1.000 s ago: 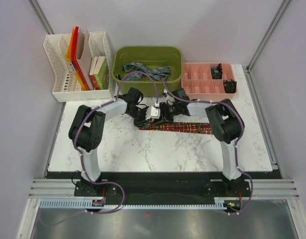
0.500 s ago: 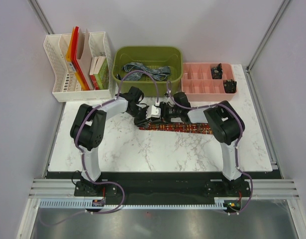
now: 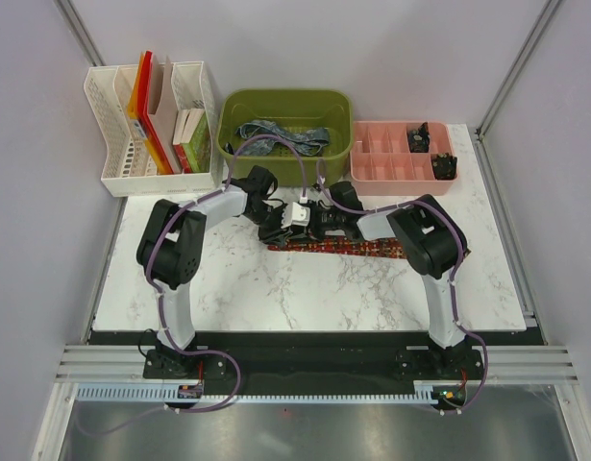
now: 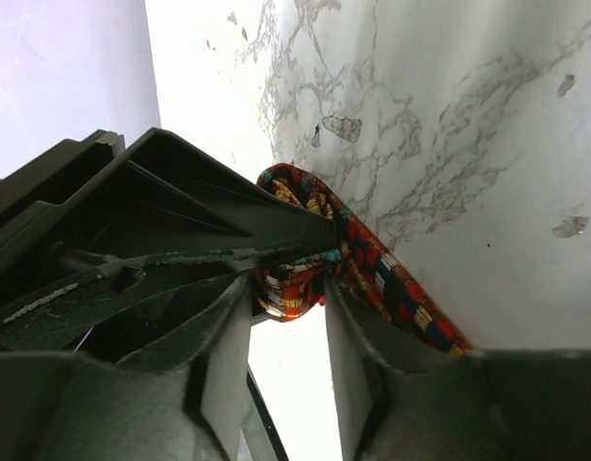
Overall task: Roll the ties
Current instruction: Roll the tie at the center of the board.
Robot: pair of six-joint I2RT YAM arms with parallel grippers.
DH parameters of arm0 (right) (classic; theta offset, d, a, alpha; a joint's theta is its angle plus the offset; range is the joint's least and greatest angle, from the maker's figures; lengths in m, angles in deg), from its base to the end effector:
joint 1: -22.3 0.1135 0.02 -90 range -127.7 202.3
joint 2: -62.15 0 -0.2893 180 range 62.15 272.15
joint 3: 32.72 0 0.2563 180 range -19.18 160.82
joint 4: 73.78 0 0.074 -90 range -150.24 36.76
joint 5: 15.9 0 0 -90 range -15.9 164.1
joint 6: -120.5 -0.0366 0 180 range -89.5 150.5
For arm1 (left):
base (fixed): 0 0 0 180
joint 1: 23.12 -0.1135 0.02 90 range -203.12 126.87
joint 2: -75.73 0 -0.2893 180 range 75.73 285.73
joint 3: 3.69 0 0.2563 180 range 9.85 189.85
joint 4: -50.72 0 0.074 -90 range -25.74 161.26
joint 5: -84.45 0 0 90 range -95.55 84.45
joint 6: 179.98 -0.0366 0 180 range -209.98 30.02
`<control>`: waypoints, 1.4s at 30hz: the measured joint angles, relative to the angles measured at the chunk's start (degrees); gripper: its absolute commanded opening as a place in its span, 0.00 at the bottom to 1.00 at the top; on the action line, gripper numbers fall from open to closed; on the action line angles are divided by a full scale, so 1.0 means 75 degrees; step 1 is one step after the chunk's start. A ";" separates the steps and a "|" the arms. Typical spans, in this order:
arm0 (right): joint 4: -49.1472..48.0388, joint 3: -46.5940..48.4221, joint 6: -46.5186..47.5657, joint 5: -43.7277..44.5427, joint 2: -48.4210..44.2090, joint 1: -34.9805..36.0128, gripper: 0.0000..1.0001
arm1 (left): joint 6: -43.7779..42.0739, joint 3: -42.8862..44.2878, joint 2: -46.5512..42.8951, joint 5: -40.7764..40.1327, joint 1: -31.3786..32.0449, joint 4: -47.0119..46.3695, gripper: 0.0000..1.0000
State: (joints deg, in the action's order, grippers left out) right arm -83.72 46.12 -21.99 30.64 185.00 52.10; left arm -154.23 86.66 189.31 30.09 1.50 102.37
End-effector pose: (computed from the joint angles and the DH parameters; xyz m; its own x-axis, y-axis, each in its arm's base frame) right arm 0.3733 0.2428 0.1221 -0.9744 0.1055 -0.1987 -0.1351 0.4320 0.8917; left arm 0.3532 -0.1853 0.1774 0.0481 0.7831 -0.6200 0.9976 -0.0688 -0.0094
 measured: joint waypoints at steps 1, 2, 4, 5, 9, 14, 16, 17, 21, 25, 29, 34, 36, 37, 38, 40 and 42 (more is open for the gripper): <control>-0.0006 0.0000 -0.0012 -0.0003 0.0000 0.0000 0.26 | 0.0000 0.0012 0.0009 0.0000 0.0000 0.0015 0.43; -0.0017 0.0000 -0.0035 -0.0003 0.0000 0.0000 0.19 | 0.0000 0.0015 0.0009 0.0000 0.0000 0.0017 0.45; -0.0050 0.0000 -0.0067 -0.0009 0.0000 0.0009 0.01 | 0.0000 0.0015 0.0009 0.0000 0.0000 0.0015 0.49; -0.0032 0.0000 -0.0085 -0.0003 0.0003 0.0015 0.00 | 0.0000 0.0015 0.0012 -0.0003 0.0000 0.0012 0.50; 0.0423 0.0204 0.0137 -0.0029 0.0119 0.0000 0.00 | 0.0012 0.0015 0.0032 -0.0041 -0.0015 0.0017 0.63; 0.0982 0.0382 0.0516 -0.0035 0.0236 -0.0058 0.00 | 0.0003 -0.0041 -0.0012 -0.0067 -0.0137 0.0052 0.73; 0.1128 0.0420 0.0641 -0.0038 0.0236 -0.0099 0.00 | 0.0000 -0.0085 -0.0087 -0.0061 -0.0236 0.0166 0.76; 0.1204 0.0440 0.0705 -0.0038 0.0236 -0.0117 0.00 | 0.0000 -0.0099 -0.0143 -0.0047 -0.0306 0.0219 0.78; 0.1469 0.0542 0.0979 -0.0058 0.0245 -0.0160 0.00 | 0.0003 -0.0114 -0.0458 0.0149 -0.0638 0.0338 0.83; 0.1673 0.0644 0.1250 -0.0070 0.0254 -0.0160 0.00 | -0.0012 -0.0166 -0.0868 0.0306 -0.0921 0.0329 0.85; 0.1789 0.0705 0.1434 -0.0090 0.0271 -0.0163 0.00 | -0.0047 -0.0420 -0.0968 0.0356 -0.0970 0.0268 0.86; 0.1859 0.0740 0.1591 -0.0093 0.0274 -0.0163 0.00 | -0.0044 -0.0831 -0.0968 0.0434 -0.0868 0.0041 0.86; 0.1915 0.0766 0.1649 -0.0090 0.0274 -0.0163 0.00 | -0.0041 -0.0985 -0.0968 0.0428 -0.0807 -0.0265 0.86; 0.1938 0.0778 0.1676 -0.0090 0.0274 -0.0160 0.00 | -0.0041 -0.1046 -0.0968 0.0405 -0.0766 -0.0402 0.86; 0.1982 0.0801 0.1719 -0.0090 0.0274 -0.0163 0.00 | -0.0041 -0.1125 -0.0968 0.0358 -0.0714 -0.0574 0.84; 0.2072 0.0842 0.1798 -0.0087 0.0277 -0.0160 0.00 | -0.0041 -0.1241 -0.0968 0.0254 -0.0589 -0.0796 0.82; 0.2116 0.0868 0.1845 -0.0090 0.0286 -0.0163 0.00 | -0.0041 -0.1294 -0.0968 0.0219 -0.0484 -0.0956 0.81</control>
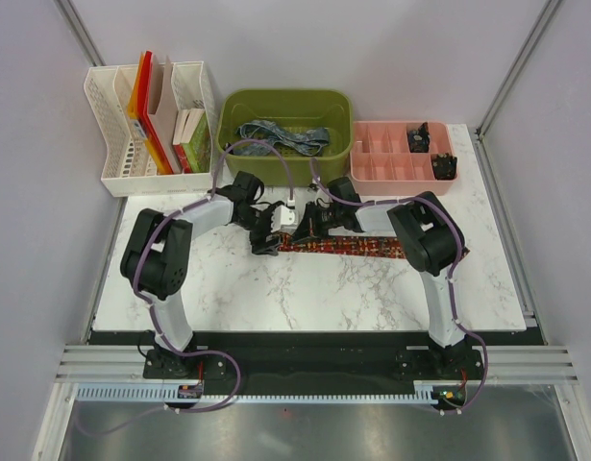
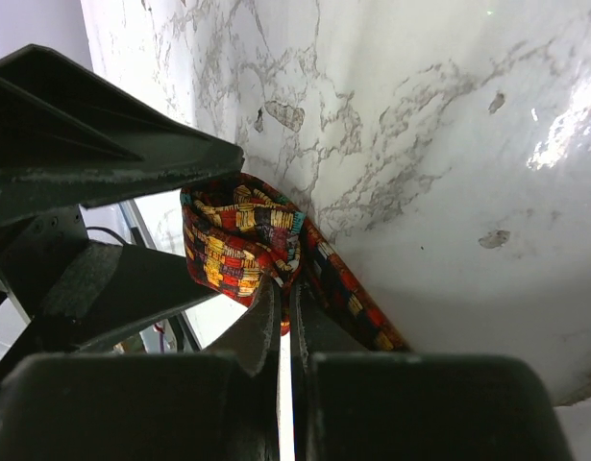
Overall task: Roll the ties
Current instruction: Roll the tie at the center of the board.
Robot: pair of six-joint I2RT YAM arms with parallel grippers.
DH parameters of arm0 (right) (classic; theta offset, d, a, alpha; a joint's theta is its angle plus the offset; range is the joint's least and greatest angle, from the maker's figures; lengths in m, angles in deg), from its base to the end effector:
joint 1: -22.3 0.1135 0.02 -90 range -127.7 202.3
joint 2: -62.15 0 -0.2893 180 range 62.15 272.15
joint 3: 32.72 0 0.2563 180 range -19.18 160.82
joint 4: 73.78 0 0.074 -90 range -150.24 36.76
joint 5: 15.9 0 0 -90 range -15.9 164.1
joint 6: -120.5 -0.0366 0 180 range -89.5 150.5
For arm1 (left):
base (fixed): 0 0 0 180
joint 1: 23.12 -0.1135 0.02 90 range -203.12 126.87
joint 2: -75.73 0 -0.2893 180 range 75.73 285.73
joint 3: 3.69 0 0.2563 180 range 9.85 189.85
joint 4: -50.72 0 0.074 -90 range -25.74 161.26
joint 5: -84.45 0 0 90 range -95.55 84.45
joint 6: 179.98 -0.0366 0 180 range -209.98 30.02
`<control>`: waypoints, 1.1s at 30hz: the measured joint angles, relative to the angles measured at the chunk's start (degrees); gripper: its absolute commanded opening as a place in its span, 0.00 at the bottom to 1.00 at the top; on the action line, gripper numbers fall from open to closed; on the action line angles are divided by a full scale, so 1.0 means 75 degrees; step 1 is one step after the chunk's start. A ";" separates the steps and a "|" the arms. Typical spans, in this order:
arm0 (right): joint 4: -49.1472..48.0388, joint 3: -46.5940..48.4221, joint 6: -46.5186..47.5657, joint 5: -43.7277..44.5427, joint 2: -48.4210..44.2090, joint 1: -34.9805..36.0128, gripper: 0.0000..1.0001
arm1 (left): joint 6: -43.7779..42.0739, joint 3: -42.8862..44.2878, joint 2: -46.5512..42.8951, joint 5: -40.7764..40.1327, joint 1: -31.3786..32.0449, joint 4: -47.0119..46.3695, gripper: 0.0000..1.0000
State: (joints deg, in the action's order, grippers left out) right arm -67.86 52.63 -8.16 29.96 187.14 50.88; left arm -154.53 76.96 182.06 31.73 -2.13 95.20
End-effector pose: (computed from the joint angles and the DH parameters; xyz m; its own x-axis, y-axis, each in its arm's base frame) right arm 0.3860 0.2393 0.1154 -0.9715 -0.0187 -0.2361 -0.2108 0.5233 0.8257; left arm 0.3350 -0.1523 0.1831 0.0533 0.7491 -0.6603 0.9980 -0.0167 0.0616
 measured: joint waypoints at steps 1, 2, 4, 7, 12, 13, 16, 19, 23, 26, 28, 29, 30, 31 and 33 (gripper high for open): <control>0.0012 0.0009 0.0015 -0.0012 0.0003 -0.0003 0.00 | 0.0000 -0.0003 0.0000 -0.0029 0.0044 -0.0058 0.78; 0.0020 0.0023 0.0029 -0.0038 0.0020 -0.0009 0.00 | 0.0000 -0.0003 0.0000 -0.0047 0.0082 -0.0137 0.75; 0.0015 0.0052 0.0050 -0.0146 0.0073 -0.0035 0.00 | 0.0006 -0.0003 0.0000 -0.0099 0.0122 -0.0233 0.64; -0.0041 0.0052 0.0047 -0.0256 0.0117 -0.0070 0.00 | 0.0052 -0.0003 0.0003 -0.0154 0.0128 -0.0321 0.47; -0.0213 -0.0015 -0.0117 -0.0312 0.0134 -0.0099 0.00 | 0.0058 -0.0032 -0.0029 -0.0143 0.0125 -0.0271 0.35; -0.0300 -0.0058 -0.0210 -0.0312 0.0134 -0.0096 0.00 | 0.0058 -0.0032 -0.0055 -0.0131 0.0125 -0.0256 0.34; -0.0519 -0.0140 -0.0469 -0.0309 0.0134 -0.0050 0.00 | 0.0076 -0.0029 -0.0143 -0.0122 0.0137 -0.0224 0.34; -0.0682 -0.0149 -0.0688 -0.0221 0.0160 0.0064 0.00 | 0.0207 0.0076 -0.0154 -0.0146 0.0169 -0.0015 0.34; -0.0898 -0.0149 -0.0944 -0.0052 0.0187 0.0187 0.00 | 0.0475 0.0475 -0.0052 -0.0248 0.0256 0.0370 0.36; -0.1049 -0.0230 -0.1116 -0.0009 0.0187 0.0195 0.00 | 0.0656 0.0699 0.0096 -0.0370 0.0370 0.0516 0.37; -0.1160 -0.0286 -0.1227 0.0000 0.0187 0.0195 0.00 | 0.0749 0.0828 0.0192 -0.0428 0.0440 0.0603 0.38; -0.1201 -0.0303 -0.1268 0.0003 0.0187 0.0195 0.00 | 0.0784 0.0889 0.0242 -0.0463 0.0472 0.0638 0.38; -0.1262 -0.0332 -0.1311 0.0003 0.0187 0.0195 0.00 | 0.0807 0.0933 0.0274 -0.0504 0.0495 0.0667 0.38; -0.1335 -0.0370 -0.1355 0.0003 0.0187 0.0192 0.02 | 0.0828 0.0965 0.0309 -0.0548 0.0525 0.0691 0.38; -0.1530 -0.0460 -0.1457 0.0003 0.0187 0.0189 0.05 | 0.0836 0.1000 0.0350 -0.0627 0.0589 0.0714 0.38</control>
State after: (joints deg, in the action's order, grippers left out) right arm -79.33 49.18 -19.08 29.98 188.54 52.30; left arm -148.26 84.46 184.68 27.03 2.28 100.55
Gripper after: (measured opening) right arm 0.022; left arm 0.385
